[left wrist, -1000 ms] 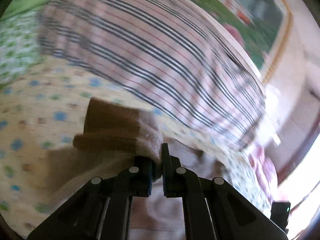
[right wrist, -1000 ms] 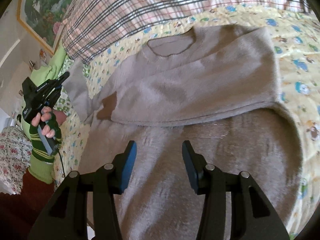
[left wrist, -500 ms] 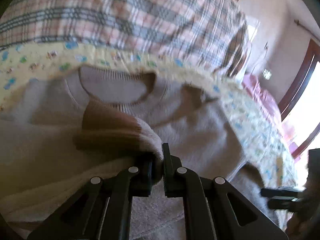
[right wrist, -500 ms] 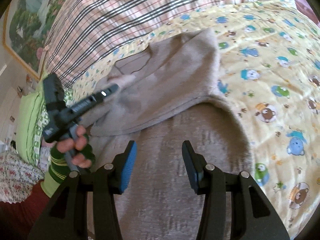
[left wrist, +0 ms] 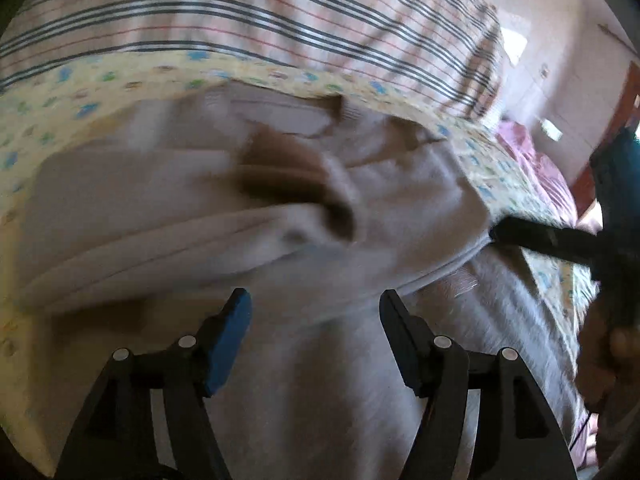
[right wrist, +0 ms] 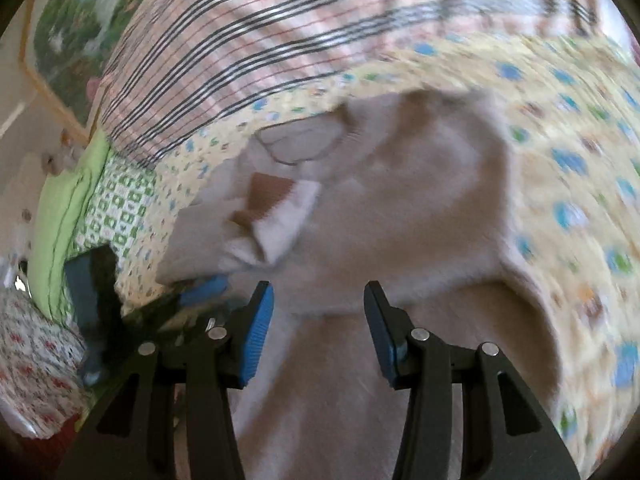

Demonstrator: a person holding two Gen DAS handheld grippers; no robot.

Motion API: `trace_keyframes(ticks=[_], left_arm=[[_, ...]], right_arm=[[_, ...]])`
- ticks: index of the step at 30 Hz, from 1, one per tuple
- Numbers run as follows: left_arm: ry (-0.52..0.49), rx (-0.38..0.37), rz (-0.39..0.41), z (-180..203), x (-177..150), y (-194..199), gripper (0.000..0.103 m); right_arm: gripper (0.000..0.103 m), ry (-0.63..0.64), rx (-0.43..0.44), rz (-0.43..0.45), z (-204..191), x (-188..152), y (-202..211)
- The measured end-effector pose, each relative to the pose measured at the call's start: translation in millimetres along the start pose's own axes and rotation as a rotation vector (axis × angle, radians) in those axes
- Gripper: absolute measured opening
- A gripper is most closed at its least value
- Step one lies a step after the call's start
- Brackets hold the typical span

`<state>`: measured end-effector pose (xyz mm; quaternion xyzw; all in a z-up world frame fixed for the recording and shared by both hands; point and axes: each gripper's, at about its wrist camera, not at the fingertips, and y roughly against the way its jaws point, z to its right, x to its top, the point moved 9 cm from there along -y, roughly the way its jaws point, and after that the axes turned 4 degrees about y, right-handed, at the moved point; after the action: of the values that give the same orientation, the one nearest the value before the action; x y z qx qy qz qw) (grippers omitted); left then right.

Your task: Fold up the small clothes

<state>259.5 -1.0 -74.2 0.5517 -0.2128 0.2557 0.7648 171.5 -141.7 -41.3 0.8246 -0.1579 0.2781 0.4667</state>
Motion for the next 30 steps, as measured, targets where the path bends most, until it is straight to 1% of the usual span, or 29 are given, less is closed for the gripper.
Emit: trace_keyframes(ticks=[2,3,5,6,7,9,11,12,13,14,16,18,20,21,23,25,28,30], left_arm=[[0.037,0.088,0.036,-32,-2,20,0.067],[0.069,0.174,0.054,-59,-4,31,0.067],[0.106,0.313,0.063,-95,-6,41,0.067],[0.128,0.371,0.064,-114,-8,45,0.067],[0.165,0.409,0.05,-136,-11,47,0.067],[0.22,0.409,0.038,-155,-14,47,0.067],[0.272,0.371,0.032,-167,-15,43,0.067],[0.292,0.364,0.027,-171,-14,40,0.067],[0.309,0.366,0.03,-175,-12,38,0.067],[0.315,0.365,0.038,-176,-8,38,0.067],[0.333,0.356,0.055,-177,2,36,0.067],[0.355,0.349,0.072,-178,8,36,0.067],[0.369,0.348,0.078,-179,10,34,0.067],[0.366,0.355,0.078,-177,10,33,0.067],[0.366,0.369,0.08,-176,5,32,0.067],[0.38,0.365,0.083,-177,3,33,0.067],[0.4,0.371,0.092,-180,4,37,0.067],[0.442,0.382,0.113,-187,3,42,0.067]], right_arm=[[0.049,0.073,-0.003,-0.008,-21,13,-20],[0.049,0.101,-0.01,-0.012,-27,17,-28],[0.049,0.182,-0.051,-0.034,-40,25,-52],[0.049,0.233,-0.096,-0.046,-44,28,-66],[0.049,0.276,-0.143,-0.059,-47,30,-79],[0.049,0.35,-0.208,-0.093,-50,31,-104],[0.049,0.406,-0.265,-0.117,-49,32,-122],[0.049,0.425,-0.284,-0.122,-46,32,-128],[0.04,0.417,-0.279,-0.112,-44,35,-128],[0.01,0.398,-0.276,-0.1,-41,38,-123],[0.009,0.308,-0.235,-0.014,-32,53,-95],[0.009,0.192,-0.188,0.071,-17,64,-62],[0.008,0.065,-0.166,0.142,11,63,-26],[0.008,0.03,-0.166,0.157,21,60,-18],[0.008,-0.029,-0.167,0.151,44,47,-8],[0.008,-0.079,-0.147,0.114,61,28,-12],[0.008,-0.106,-0.133,0.075,71,12,-22],[0.008,-0.107,-0.117,0.082,68,10,-20]])
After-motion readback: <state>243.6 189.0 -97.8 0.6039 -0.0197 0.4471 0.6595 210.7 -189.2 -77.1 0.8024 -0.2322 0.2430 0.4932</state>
